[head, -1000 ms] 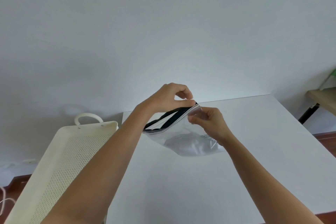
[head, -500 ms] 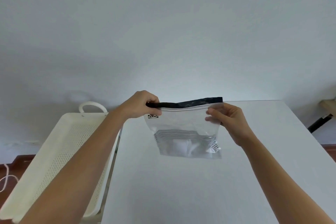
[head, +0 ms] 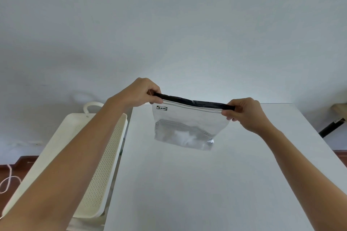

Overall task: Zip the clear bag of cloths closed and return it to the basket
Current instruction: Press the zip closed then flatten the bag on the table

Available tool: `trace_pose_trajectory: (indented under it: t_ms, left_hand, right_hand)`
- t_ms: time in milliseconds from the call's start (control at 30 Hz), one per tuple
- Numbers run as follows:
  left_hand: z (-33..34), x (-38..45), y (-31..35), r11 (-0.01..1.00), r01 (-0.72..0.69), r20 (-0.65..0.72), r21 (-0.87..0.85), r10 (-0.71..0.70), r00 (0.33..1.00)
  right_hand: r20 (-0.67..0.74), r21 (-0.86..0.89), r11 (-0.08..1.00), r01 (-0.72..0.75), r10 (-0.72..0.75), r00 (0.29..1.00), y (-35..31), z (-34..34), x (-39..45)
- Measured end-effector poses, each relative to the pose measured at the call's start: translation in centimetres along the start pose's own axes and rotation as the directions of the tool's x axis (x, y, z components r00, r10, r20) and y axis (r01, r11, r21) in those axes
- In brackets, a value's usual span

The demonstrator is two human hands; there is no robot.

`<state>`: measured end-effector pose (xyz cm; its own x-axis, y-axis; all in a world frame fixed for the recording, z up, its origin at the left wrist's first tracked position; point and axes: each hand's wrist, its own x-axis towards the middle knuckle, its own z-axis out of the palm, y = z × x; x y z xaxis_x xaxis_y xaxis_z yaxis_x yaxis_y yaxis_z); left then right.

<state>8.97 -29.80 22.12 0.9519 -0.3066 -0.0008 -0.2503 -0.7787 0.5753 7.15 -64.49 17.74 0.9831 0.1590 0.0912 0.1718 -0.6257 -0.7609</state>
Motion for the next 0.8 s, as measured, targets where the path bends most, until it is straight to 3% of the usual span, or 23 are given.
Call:
trace_pose_trajectory:
  t_ms: [400,600,800]
  left_hand:
    - [0.2,-1.0,0.9,0.994,-0.108,-0.018,0.014,0.108,0.994]
    - [0.9,-1.0,1.0,0.998,-0.066,0.091,0.015,0.064,0.994]
    - [2.4,-0.2,1.7,0.998,-0.052,0.031,-0.020,0.052,0.998]
  right_hand:
    - [0.051,-0.123,0.989,0.085,-0.079,0.996,-1.1,-1.7,-0.4]
    - [0.086,-0.102,0.990,0.097,-0.088,0.992,-1.5,-1.7,-0.4]
    - [0.103,-0.131,0.986,0.104,-0.091,0.991,-1.4,-1.7,-0.3]
